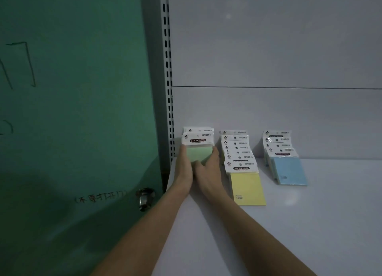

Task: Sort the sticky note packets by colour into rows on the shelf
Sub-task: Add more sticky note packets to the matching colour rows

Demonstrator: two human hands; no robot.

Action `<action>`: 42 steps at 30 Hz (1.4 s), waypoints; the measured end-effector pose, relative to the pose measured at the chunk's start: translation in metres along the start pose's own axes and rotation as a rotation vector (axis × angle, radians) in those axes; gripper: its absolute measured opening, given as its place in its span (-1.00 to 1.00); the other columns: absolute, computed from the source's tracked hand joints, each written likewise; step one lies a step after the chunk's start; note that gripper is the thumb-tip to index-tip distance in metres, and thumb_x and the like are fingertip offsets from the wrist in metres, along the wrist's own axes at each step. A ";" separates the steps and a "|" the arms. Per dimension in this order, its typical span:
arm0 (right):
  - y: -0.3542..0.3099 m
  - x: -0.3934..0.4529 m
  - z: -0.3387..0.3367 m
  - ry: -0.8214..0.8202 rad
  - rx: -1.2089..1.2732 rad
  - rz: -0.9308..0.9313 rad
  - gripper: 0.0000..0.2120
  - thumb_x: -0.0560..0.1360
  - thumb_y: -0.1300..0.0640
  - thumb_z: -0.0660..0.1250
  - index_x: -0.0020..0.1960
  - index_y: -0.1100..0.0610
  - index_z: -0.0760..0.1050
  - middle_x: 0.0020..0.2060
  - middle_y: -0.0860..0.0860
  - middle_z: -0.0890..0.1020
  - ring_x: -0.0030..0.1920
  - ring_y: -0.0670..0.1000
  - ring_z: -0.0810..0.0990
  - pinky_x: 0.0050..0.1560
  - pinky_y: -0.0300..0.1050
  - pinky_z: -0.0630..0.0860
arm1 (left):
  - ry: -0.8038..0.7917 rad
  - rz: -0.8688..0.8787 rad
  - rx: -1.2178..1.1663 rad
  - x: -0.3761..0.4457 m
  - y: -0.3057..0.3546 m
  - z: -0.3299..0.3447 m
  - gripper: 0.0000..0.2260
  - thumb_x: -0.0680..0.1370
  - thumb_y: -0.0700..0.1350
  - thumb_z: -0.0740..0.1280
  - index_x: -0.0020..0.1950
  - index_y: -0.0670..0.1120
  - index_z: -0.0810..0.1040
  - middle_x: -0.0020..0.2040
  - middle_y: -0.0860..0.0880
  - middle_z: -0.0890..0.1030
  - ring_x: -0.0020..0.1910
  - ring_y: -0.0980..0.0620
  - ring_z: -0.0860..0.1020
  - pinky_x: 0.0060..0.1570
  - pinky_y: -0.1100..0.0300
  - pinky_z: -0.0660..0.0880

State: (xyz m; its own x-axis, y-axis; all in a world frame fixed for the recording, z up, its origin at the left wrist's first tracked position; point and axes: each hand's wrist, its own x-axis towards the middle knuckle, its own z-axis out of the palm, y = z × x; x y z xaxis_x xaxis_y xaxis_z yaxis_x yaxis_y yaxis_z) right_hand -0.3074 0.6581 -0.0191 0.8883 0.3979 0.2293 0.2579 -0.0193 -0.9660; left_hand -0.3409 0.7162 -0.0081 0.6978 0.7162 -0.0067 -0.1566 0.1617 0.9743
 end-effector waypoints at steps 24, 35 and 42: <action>0.008 0.031 0.002 0.040 0.130 0.233 -0.43 0.49 -0.32 0.09 0.35 -0.01 0.40 0.11 -0.08 0.56 0.13 -0.03 0.49 0.05 -0.10 0.30 | 0.014 0.012 0.082 0.018 -0.004 0.003 -0.50 0.58 0.32 -0.15 0.16 0.22 0.53 0.10 0.10 0.62 0.12 0.08 0.54 0.05 0.19 0.40; 0.016 0.034 0.003 -0.004 0.105 0.137 -0.46 0.53 -0.34 0.00 0.29 -0.06 0.45 0.10 -0.14 0.60 0.10 -0.17 0.51 -0.12 -0.32 0.32 | 0.014 0.069 0.035 0.020 -0.013 0.000 -0.56 0.57 0.33 -0.13 0.05 0.33 0.53 0.19 0.04 0.62 0.21 0.02 0.54 0.34 -0.07 0.38; 0.024 0.038 0.004 0.071 0.146 0.120 -0.51 0.54 -0.33 -0.02 0.29 -0.11 0.42 -0.08 -0.36 0.48 -0.09 -0.46 0.37 -0.15 -0.42 0.23 | 0.109 0.091 0.037 0.023 -0.016 -0.001 -0.43 0.59 0.29 -0.13 0.13 0.12 0.62 0.02 0.02 0.69 0.02 0.03 0.64 0.08 0.07 0.55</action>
State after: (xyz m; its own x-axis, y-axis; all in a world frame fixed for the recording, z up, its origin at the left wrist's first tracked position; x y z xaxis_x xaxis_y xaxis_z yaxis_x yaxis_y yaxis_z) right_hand -0.2689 0.6759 -0.0344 0.9351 0.3353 0.1143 0.0953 0.0727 -0.9928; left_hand -0.3231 0.7311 -0.0244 0.6017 0.7965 0.0601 -0.1885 0.0685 0.9797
